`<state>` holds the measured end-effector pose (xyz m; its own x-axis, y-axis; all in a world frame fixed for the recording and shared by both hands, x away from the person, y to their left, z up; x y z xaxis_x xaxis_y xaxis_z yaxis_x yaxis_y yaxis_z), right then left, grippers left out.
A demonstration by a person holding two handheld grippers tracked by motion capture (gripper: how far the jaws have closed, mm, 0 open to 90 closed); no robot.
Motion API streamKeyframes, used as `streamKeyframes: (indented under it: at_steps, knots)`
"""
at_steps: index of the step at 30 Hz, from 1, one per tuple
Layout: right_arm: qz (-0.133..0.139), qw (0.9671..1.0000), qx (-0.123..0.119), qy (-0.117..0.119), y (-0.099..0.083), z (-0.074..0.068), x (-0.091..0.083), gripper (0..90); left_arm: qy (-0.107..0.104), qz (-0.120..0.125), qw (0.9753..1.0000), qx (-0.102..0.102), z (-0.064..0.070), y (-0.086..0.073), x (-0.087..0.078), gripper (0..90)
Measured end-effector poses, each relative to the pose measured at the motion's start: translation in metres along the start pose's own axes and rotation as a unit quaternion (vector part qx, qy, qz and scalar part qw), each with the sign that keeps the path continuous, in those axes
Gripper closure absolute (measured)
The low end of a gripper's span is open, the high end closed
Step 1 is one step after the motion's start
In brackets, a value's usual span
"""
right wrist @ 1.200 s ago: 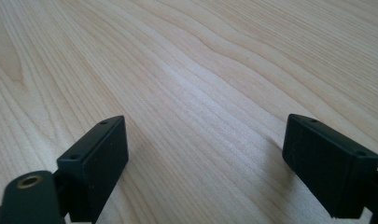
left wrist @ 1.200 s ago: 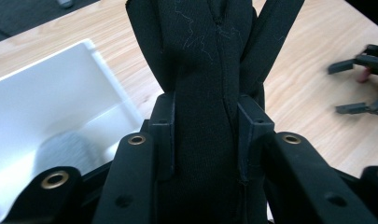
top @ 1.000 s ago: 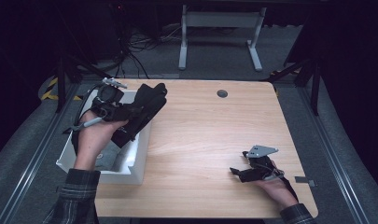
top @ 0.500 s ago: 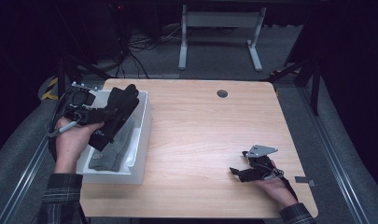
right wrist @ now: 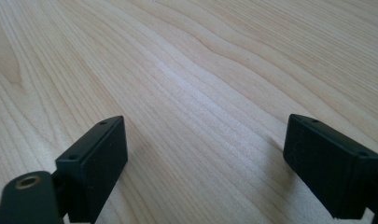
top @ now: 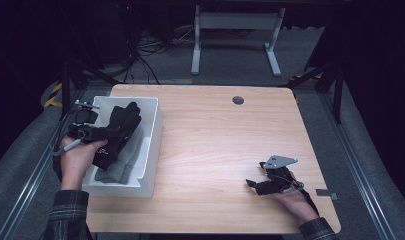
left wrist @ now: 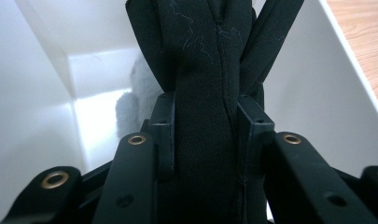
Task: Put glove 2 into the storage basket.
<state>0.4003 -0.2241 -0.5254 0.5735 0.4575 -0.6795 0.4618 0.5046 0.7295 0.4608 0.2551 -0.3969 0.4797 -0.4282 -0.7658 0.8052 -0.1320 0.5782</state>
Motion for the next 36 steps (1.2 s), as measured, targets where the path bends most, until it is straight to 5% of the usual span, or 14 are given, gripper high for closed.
streamKeyframes:
  at_steps: [12, 22, 30, 36]
  knots:
    - [0.000, 1.0000, 0.000, 0.000, 0.000, 0.000, 0.000, 14.3, 0.016, -0.037, 0.9988, -0.026, -0.019, -0.025, 0.044, 64.9]
    - [0.000, 1.0000, 0.001, -0.001, 0.000, 0.000, 0.000, 14.3, 0.030, -0.053, 0.9980, -0.015, -0.015, -0.030, 0.058, 62.9]
    - [0.000, 1.0000, 0.000, -0.001, 0.000, 0.000, 0.000, 14.3, 0.045, -0.060, 0.9971, 0.013, -0.013, -0.024, 0.050, 38.2]
    - [0.000, 1.0000, 0.000, 0.000, 0.000, 0.000, 0.000, 14.2, 0.047, -0.040, 0.9980, 0.017, -0.010, -0.013, 0.041, 25.3]
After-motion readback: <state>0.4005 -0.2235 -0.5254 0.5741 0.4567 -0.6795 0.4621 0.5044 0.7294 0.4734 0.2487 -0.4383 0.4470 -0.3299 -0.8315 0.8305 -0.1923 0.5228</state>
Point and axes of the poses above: each handheld gripper's, and its own axes: x roughly forward along the jaws, y roughly out of its top, z roughly to its right, the point moved 8 cm from there along x, roughly forward along the jaws, and after that the axes turned 4 degrees about -y, right-handed, at the moved point
